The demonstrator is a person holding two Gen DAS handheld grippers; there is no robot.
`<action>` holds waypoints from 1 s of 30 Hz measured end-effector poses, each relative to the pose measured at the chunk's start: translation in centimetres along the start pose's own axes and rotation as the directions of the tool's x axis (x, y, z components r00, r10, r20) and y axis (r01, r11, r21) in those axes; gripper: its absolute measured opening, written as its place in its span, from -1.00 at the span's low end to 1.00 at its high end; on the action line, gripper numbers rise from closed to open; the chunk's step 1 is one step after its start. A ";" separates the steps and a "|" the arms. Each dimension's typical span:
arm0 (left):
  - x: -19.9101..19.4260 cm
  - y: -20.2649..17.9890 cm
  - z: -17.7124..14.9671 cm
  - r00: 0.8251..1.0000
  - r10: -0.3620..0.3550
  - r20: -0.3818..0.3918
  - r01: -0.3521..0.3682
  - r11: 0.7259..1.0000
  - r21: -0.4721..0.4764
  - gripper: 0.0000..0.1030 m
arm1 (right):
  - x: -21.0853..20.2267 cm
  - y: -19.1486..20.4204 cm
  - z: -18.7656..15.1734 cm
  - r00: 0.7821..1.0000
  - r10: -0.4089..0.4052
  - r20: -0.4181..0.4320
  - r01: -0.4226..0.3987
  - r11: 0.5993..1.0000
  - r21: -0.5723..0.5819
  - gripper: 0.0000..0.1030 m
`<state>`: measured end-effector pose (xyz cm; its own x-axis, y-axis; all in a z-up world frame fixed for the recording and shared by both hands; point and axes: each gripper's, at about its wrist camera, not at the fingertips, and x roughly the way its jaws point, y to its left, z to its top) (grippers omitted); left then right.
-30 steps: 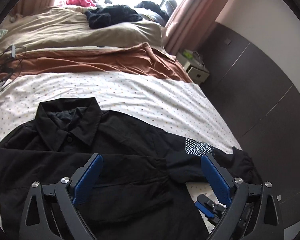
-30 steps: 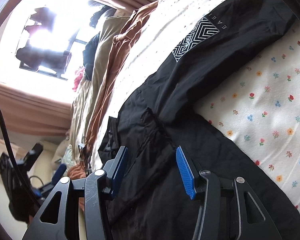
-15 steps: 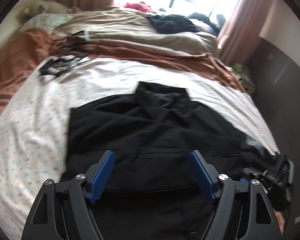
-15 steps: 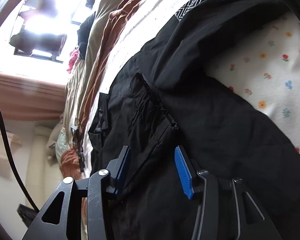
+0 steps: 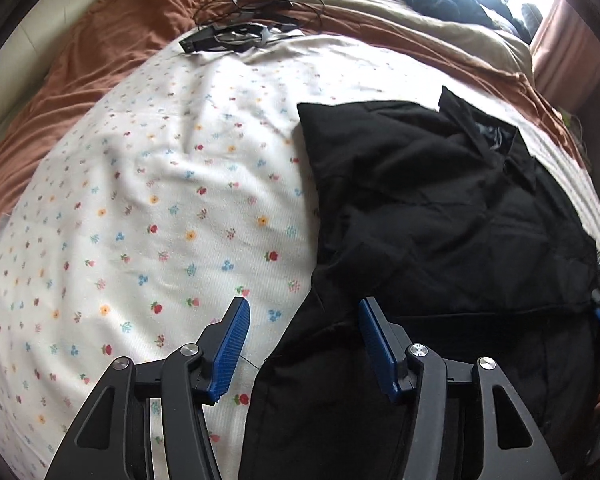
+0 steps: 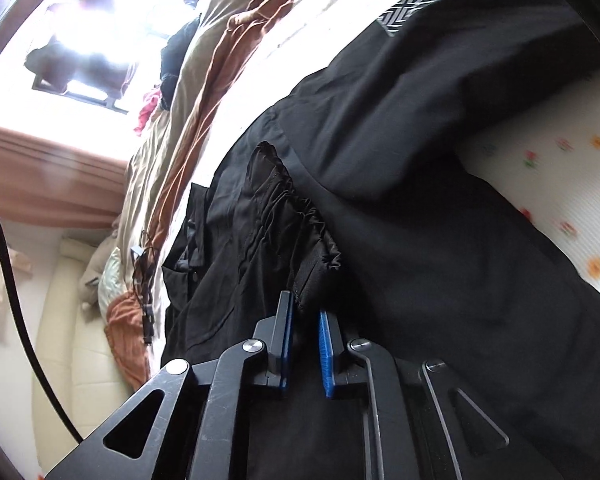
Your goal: Fold large clothes
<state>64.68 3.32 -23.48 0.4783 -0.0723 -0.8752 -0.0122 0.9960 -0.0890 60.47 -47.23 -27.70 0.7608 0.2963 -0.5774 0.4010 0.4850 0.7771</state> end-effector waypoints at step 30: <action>-8.6 -11.0 -0.8 0.977 -0.110 0.184 0.124 0.990 -0.064 0.88 | -13.2 -3.6 3.6 0.970 -0.139 0.199 0.137 0.990 0.025 0.13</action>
<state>59.97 -7.08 -15.38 0.6303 -0.1707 -0.7574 -0.0090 0.9739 -0.2270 50.82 -55.83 -22.00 0.7837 0.0565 -0.6186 0.5140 0.5003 0.6968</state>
